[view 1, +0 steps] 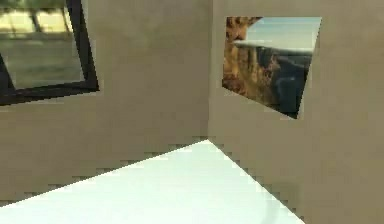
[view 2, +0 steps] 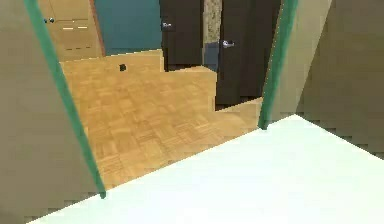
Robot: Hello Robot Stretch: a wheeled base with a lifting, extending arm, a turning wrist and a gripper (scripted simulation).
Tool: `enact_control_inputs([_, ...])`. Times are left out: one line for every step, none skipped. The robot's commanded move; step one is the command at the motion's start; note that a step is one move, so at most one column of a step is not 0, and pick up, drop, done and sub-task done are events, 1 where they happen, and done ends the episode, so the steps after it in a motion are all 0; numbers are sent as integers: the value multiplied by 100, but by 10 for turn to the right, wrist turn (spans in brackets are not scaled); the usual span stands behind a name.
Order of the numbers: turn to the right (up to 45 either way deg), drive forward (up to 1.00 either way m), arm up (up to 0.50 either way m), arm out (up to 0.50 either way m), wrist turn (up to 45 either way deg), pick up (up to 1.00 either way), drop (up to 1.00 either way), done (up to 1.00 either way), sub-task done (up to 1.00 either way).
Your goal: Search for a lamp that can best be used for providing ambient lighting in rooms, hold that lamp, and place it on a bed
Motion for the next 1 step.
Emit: enact_control_inputs([450, 0, 0, 0, 0, 0, 0, 0, 0])
